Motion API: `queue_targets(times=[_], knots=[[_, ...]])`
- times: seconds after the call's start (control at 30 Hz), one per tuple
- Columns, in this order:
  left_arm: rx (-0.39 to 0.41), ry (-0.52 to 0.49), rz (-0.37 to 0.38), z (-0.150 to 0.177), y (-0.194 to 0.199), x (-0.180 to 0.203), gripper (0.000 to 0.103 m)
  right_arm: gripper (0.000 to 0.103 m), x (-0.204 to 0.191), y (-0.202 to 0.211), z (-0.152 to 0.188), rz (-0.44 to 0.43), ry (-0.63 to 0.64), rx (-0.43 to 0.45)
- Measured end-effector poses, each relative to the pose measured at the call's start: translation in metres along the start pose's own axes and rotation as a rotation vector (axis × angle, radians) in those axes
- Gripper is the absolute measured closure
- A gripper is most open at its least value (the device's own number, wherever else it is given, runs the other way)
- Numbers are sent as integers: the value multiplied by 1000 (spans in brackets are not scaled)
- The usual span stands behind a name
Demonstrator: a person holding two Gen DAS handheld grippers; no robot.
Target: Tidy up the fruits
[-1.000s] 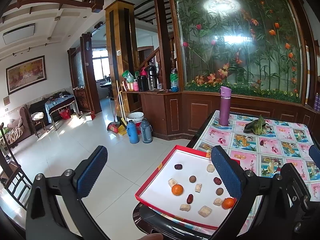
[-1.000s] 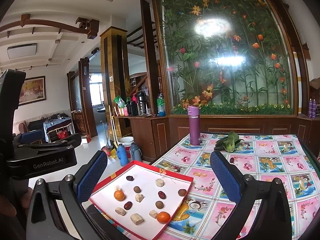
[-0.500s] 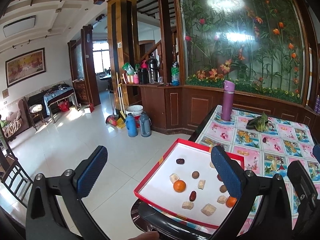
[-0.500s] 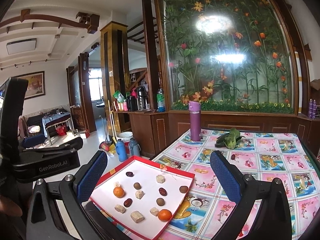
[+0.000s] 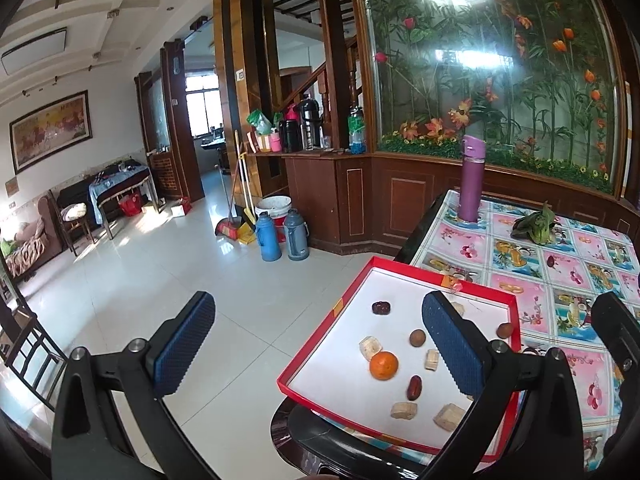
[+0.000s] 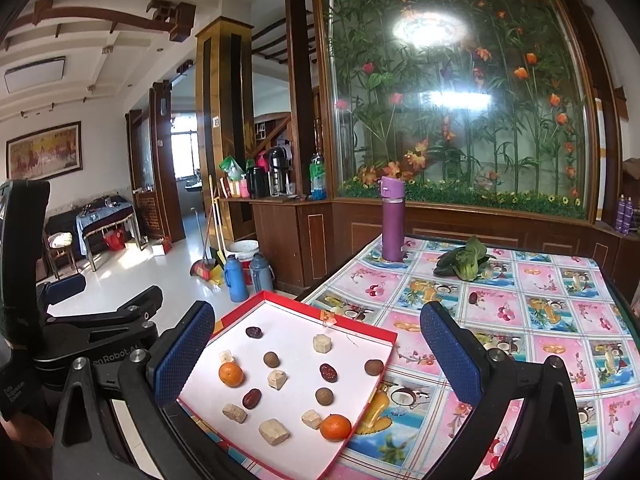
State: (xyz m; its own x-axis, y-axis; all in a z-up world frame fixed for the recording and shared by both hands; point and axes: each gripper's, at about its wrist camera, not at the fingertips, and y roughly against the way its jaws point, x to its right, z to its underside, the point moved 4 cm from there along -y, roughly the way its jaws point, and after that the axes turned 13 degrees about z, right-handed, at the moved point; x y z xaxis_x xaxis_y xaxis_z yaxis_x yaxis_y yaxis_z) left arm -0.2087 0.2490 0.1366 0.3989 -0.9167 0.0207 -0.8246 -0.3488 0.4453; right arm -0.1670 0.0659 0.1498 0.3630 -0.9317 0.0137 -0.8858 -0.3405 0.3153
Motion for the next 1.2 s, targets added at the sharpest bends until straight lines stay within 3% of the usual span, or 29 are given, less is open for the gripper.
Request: queue_targets(times=[0.57,1.2], knots=[[-98,19,4,20,-30,-17,0,0,-13,-33,15,18,-19,-103],[-118,-45,36,19,-31,15,0,0,7,-43,27,38,-36,-141]])
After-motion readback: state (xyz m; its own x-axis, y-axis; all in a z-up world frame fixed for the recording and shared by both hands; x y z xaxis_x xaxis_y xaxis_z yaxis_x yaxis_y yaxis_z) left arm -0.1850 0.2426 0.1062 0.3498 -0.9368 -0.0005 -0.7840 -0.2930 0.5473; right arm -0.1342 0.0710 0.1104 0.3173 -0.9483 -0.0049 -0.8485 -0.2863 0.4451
